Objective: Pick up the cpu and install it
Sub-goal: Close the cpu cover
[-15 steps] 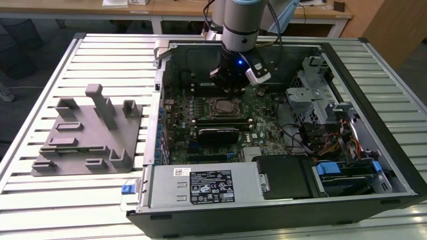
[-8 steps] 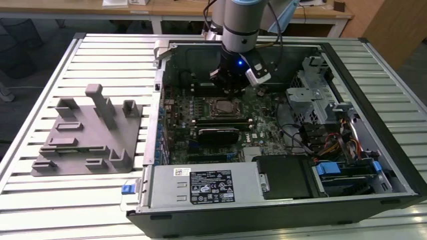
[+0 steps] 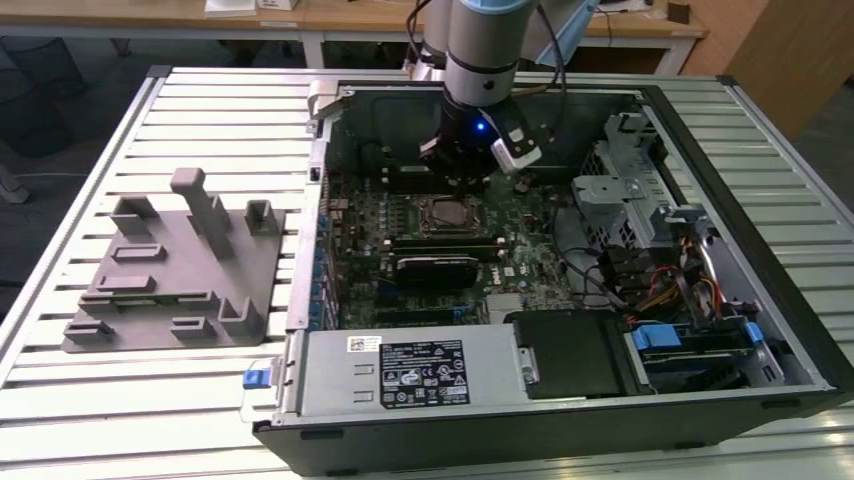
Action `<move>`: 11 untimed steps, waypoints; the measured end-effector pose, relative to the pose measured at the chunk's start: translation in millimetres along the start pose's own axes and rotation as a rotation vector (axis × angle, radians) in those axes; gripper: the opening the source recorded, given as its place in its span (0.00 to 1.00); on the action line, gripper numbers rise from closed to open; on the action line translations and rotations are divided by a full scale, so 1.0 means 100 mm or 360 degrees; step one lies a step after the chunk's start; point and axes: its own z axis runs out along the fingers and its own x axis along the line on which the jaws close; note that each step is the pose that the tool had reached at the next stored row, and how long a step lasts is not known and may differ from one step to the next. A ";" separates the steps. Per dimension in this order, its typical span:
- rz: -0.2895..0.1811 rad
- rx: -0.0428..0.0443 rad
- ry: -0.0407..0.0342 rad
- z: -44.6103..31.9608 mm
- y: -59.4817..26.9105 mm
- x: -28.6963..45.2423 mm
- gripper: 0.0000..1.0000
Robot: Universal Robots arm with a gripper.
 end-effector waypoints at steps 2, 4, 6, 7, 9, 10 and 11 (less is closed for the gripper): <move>-0.0001 -0.0003 0.0000 -0.001 0.000 0.000 0.11; -0.0001 -0.0003 0.0000 -0.016 0.001 0.000 0.11; -0.0002 -0.0003 0.0001 -0.047 0.003 0.000 0.11; -0.0002 -0.0002 0.0001 -0.064 0.004 0.000 0.11; -0.0002 -0.0001 0.0001 -0.095 0.006 0.000 0.11; -0.0002 -0.0001 0.0001 -0.103 0.006 0.000 0.11; -0.0002 0.0000 0.0001 -0.103 0.007 -0.001 0.11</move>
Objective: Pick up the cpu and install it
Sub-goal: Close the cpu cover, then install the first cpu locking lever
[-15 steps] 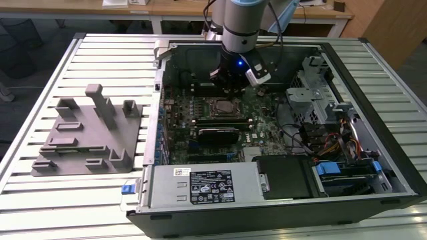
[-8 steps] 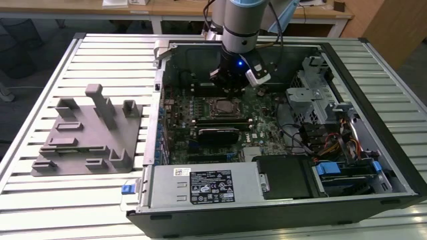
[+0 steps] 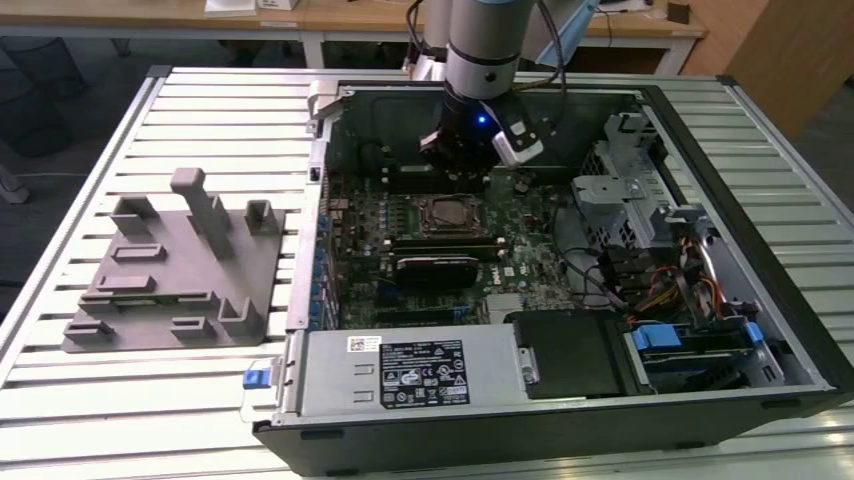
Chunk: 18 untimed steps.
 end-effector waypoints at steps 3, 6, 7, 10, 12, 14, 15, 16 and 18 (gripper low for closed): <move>0.0000 0.0000 0.0000 -0.002 -0.021 0.001 0.11; 0.0000 0.0000 0.0000 -0.004 -0.041 0.002 0.11; 0.0000 0.0000 0.0000 -0.004 -0.045 0.003 0.11; 0.0000 0.0000 0.0000 -0.004 -0.055 0.003 0.11; 0.0000 0.0000 0.0000 -0.005 -0.062 0.003 0.11; 0.0000 0.0000 0.0000 -0.005 -0.069 0.004 0.11; 0.0000 0.0000 0.0000 -0.006 -0.073 0.004 0.11; 0.0000 0.0000 0.0000 -0.006 -0.076 0.004 0.11; 0.0000 0.0000 0.0000 -0.006 -0.083 0.005 0.11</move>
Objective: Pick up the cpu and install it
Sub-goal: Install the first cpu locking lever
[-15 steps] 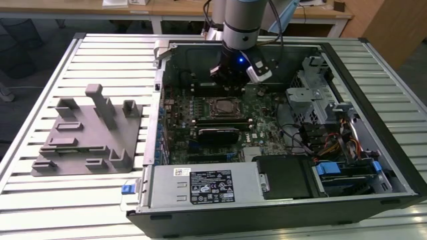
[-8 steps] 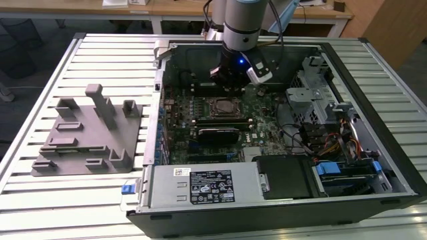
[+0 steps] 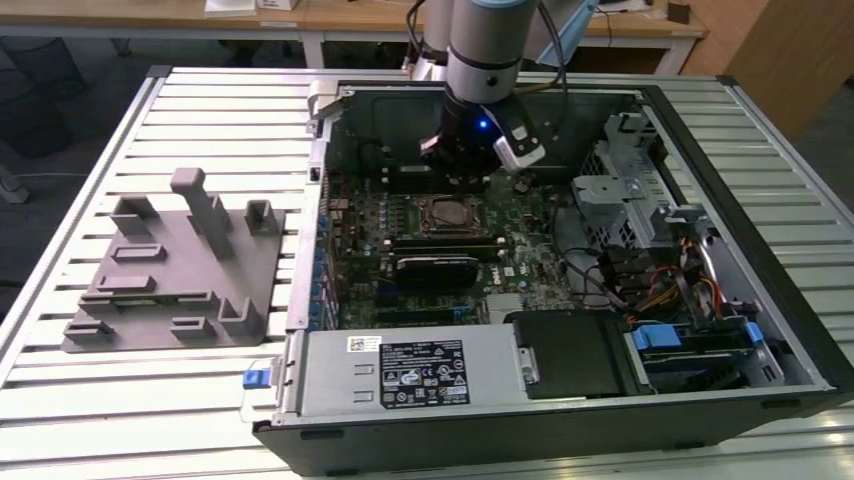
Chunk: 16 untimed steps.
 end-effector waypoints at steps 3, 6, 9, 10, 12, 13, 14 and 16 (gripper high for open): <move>0.0000 0.0000 0.0000 -0.001 -0.014 0.001 0.11; 0.0000 0.0000 0.0000 -0.003 -0.038 0.002 0.11; 0.0000 0.0000 0.0000 -0.004 -0.063 0.004 0.11; 0.0000 0.0000 0.0000 -0.005 -0.073 0.004 0.11; 0.0000 0.0000 0.0000 -0.006 -0.096 0.005 0.11; 0.0000 0.0001 0.0000 -0.007 -0.105 0.005 0.11; 0.0000 0.0001 0.0000 -0.008 -0.110 0.005 0.11; 0.0000 0.0002 0.0000 -0.010 -0.114 0.006 0.11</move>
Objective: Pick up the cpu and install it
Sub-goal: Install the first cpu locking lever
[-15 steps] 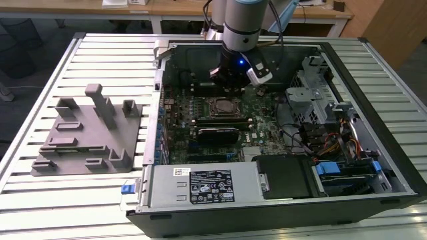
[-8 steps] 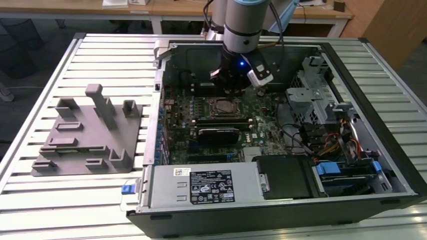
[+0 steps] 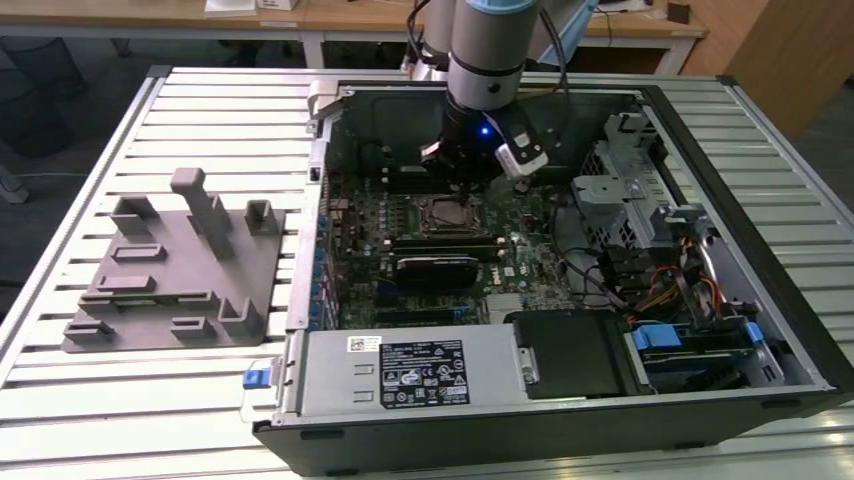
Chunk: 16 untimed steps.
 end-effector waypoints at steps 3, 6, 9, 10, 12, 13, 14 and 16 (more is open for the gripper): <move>0.0000 0.0000 0.0000 -0.064 0.004 -0.001 0.11; 0.0000 0.0000 0.0000 -0.127 0.006 -0.001 0.11; 0.0000 0.0000 0.0000 -0.129 -0.018 0.001 0.11; 0.0000 0.0000 0.0000 -0.130 -0.035 0.002 0.11; 0.0000 0.0000 0.0000 -0.132 -0.061 0.003 0.11; 0.0000 0.0000 0.0000 -0.133 -0.076 0.004 0.11; 0.0000 0.0000 0.0000 -0.133 -0.094 0.005 0.11; 0.0000 0.0000 0.0000 -0.135 -0.136 0.008 0.11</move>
